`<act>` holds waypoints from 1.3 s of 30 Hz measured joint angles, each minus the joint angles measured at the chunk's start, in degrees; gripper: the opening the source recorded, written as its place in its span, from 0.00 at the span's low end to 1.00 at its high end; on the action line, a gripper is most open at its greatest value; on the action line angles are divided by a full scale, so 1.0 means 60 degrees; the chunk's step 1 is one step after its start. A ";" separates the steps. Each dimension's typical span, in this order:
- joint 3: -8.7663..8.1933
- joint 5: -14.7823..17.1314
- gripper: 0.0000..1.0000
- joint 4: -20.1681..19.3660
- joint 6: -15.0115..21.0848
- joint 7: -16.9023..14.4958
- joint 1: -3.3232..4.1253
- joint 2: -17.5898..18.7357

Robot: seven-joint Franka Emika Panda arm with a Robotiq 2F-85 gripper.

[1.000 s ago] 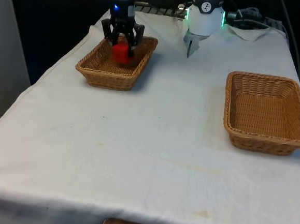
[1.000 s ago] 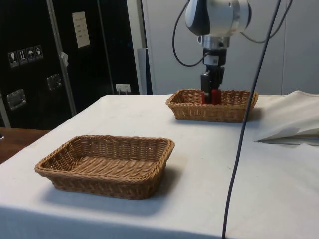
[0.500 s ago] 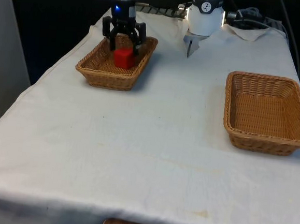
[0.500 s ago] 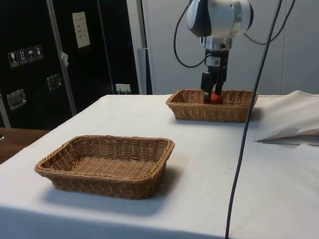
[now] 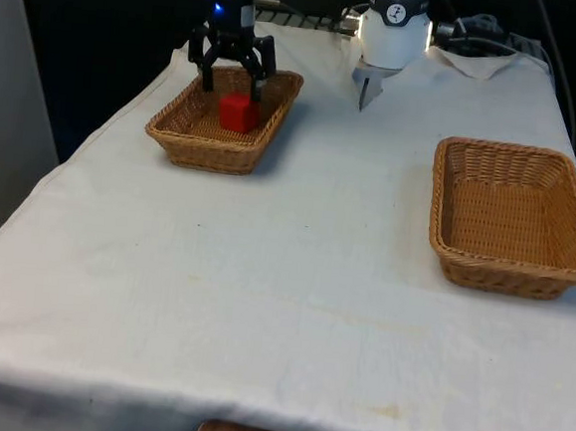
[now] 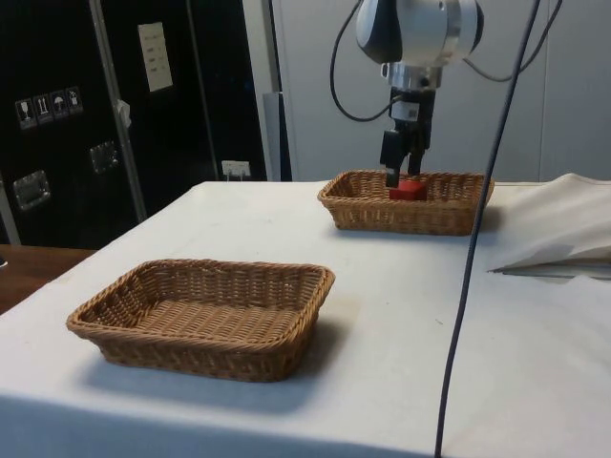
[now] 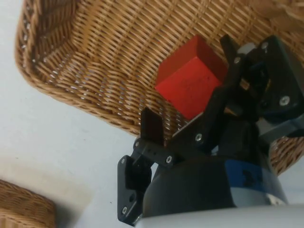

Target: Pick up the red cube and place it into the right basket.

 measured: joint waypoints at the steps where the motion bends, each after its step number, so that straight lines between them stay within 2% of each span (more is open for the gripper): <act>1: 0.0000 0.0000 1.00 0.0000 0.0000 0.0000 0.0000 0.0000; 7: -0.0229 -0.0277 1.00 0.0277 -0.0325 -0.0010 0.0000 -0.0172; 14: -0.0191 -0.0506 1.00 0.0640 -0.0668 0.0143 0.0010 -0.0220; 21: -0.0010 -0.0859 1.00 0.0802 -0.0840 0.0525 0.0067 -0.0353; 32: 0.0411 -0.1786 1.00 0.0898 -0.0964 0.1499 0.0124 -0.0821; 39: 0.0630 -0.2072 1.00 0.1031 -0.1136 0.1757 0.0124 -0.1089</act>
